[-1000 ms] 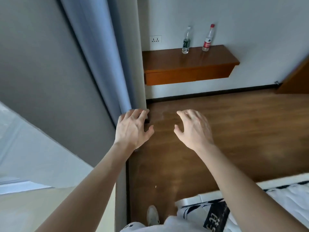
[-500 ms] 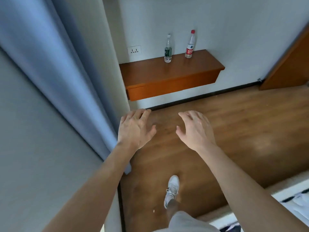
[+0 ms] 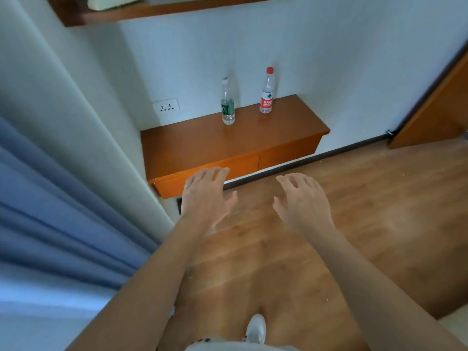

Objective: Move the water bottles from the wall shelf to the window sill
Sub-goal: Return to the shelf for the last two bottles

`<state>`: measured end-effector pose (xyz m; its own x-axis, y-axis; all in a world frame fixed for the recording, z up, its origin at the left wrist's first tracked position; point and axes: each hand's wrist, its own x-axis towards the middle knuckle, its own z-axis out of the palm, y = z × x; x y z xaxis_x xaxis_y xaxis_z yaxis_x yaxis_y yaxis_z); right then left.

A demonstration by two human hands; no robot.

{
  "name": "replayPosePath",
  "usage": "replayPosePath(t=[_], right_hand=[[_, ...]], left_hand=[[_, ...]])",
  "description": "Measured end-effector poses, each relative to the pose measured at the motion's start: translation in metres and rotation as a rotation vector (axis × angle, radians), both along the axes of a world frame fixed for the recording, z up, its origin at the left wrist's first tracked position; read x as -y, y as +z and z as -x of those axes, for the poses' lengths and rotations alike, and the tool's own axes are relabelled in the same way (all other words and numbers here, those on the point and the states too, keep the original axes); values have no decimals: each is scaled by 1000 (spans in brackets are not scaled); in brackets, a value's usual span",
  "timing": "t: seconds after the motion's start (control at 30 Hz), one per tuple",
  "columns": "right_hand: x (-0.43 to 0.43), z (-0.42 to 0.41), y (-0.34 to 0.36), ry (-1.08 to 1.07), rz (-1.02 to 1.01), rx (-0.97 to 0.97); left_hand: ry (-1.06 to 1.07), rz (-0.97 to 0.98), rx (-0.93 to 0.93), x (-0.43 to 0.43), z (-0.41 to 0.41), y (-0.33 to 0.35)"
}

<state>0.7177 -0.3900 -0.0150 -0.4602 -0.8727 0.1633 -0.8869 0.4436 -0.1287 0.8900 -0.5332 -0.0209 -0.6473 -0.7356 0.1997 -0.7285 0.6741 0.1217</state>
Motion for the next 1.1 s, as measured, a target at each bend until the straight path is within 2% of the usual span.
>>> replayPosePath(t=[0.47, 0.83, 1.1], right_hand=[[116, 141, -18, -32, 15, 41], [276, 262, -37, -27, 8, 32], [374, 329, -55, 25, -49, 52]], left_hand=[[-21, -7, -22, 110, 151, -13], [-24, -53, 6, 255, 265, -36], [49, -123, 9, 332, 307, -55]])
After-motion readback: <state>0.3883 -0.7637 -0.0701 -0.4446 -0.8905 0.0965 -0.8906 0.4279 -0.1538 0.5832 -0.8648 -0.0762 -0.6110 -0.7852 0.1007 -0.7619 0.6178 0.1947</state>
